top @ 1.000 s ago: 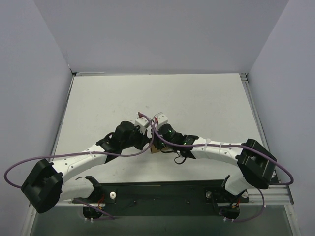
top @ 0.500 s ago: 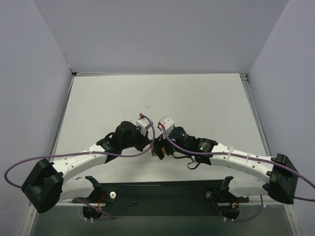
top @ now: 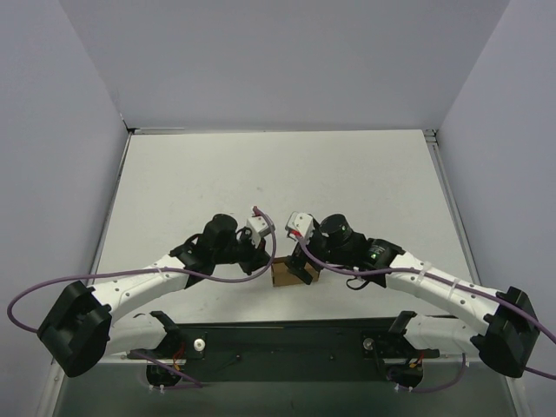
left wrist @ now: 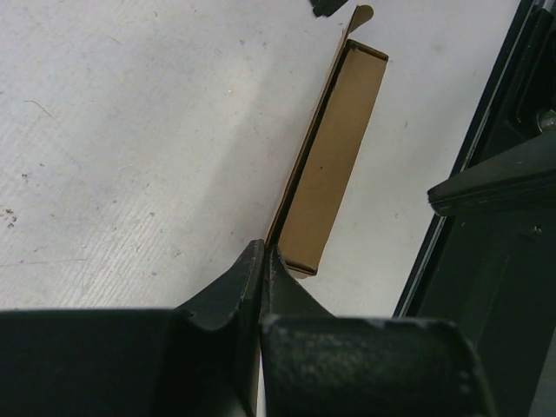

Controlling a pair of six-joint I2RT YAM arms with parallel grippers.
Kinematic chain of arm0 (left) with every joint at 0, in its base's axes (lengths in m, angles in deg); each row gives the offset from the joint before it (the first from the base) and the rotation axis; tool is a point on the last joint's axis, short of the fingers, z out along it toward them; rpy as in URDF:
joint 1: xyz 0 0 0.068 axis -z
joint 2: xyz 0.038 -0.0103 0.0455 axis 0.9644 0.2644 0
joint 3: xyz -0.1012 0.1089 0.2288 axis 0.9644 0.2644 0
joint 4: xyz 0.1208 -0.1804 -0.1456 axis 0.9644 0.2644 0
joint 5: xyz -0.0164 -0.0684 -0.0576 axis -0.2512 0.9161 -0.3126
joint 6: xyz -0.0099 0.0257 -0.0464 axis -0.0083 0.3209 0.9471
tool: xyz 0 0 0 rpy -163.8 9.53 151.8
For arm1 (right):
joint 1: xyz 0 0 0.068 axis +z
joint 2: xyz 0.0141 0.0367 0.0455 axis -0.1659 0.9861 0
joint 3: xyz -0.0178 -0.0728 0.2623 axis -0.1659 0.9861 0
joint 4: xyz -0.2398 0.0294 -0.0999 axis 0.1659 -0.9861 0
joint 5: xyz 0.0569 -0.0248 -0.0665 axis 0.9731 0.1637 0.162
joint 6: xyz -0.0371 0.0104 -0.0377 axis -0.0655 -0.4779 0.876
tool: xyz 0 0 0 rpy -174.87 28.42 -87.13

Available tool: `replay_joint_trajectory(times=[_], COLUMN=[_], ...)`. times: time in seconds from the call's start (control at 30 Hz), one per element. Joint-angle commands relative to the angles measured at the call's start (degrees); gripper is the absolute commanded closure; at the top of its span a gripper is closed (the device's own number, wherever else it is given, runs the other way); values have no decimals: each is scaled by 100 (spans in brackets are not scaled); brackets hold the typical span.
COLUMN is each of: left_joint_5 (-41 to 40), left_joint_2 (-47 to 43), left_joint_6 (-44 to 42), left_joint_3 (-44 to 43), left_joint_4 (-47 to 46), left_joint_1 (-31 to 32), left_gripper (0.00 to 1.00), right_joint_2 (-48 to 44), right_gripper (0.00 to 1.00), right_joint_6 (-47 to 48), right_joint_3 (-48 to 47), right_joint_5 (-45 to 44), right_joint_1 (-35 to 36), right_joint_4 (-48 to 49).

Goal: Fold the paper box

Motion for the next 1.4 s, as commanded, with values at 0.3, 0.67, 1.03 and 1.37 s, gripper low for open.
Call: replay_joint_trajectory(times=[0.3,0.67,1.03,1.37], left_joint_5=[356,101,-171,-725], left_joint_2=[37,-42,-209,-648], left_joint_6=[-179,-232,-162,137], left_joint_3=[-348,-436,-428,-427], left_joint_4=[486,635,627,591], left_joint_1=[208,261,278,261], left_gripper=[100,100,100,71], right_joint_2=[282,722,1302,723], right_gripper=[14,15,48,66], right_joint_6=[952,803,689,785], right_joint_3=[451,144,-103,134], right_joint_5=[611,1402,841,-759], right_joint_1=[39,100,425,830], right_joint_4=[532,6,-180,83])
